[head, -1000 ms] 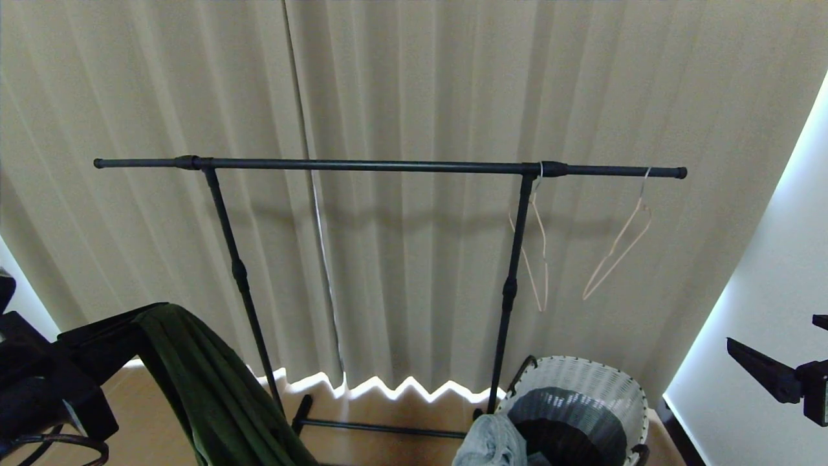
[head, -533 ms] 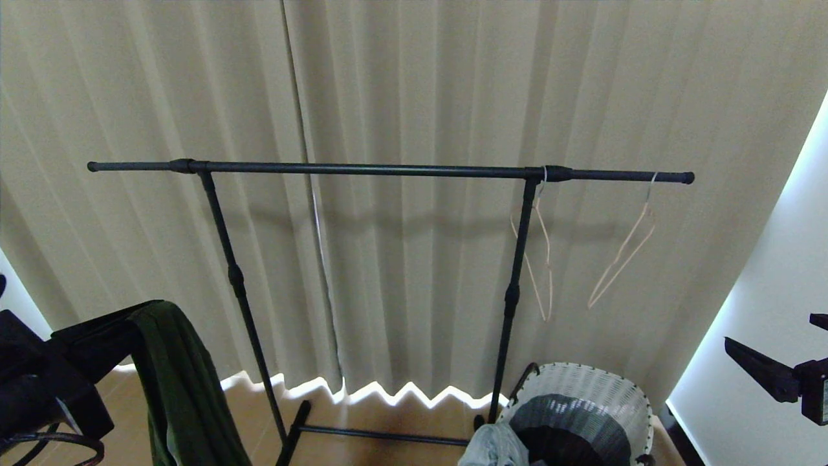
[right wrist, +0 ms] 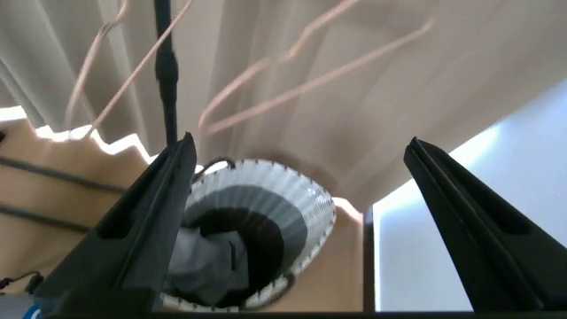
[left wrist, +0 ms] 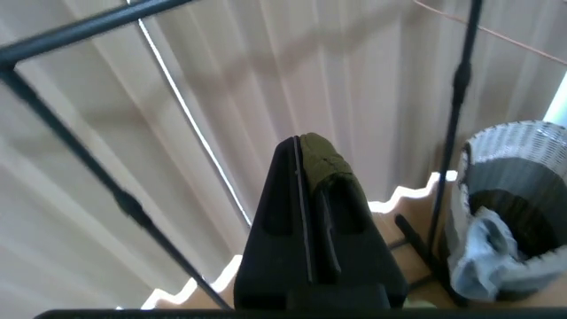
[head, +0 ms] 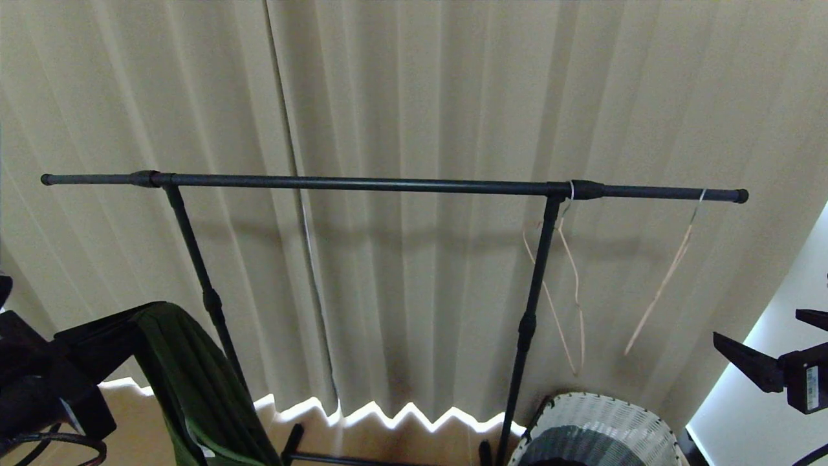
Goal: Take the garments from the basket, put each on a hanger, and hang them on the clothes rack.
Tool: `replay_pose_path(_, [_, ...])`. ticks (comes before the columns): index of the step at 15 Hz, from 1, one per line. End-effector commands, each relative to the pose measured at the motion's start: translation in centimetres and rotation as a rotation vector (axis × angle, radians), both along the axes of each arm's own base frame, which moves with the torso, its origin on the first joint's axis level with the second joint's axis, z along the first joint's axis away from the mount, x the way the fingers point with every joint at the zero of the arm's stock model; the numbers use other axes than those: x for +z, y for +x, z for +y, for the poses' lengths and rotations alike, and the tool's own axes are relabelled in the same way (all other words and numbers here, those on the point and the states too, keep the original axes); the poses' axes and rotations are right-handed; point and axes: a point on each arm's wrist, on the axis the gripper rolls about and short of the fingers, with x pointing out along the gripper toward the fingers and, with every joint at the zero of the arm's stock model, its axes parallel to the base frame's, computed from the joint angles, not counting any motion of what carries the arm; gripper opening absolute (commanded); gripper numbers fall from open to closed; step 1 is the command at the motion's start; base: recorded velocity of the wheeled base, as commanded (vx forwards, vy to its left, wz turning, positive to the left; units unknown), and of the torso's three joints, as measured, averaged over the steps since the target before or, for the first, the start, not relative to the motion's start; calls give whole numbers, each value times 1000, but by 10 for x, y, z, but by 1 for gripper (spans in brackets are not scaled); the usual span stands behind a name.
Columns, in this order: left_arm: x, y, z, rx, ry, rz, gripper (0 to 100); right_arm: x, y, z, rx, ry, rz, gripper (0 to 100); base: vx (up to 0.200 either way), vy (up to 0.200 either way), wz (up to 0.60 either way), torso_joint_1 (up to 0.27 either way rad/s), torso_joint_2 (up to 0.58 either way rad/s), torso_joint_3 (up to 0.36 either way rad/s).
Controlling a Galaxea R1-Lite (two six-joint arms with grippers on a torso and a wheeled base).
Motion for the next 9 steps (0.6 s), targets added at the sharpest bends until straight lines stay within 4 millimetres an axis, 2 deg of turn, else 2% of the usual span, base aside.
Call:
replay_pose_path(1, [0,0,0,0,0,-1,0,-2,15,0,-23,-11,37,100,0,0,0,0,0,0])
replay_pose_path(9, [0,0,0,-1,1,2,0,-4,112,3,-207,-16,111,100,0,0,0,0,0,0])
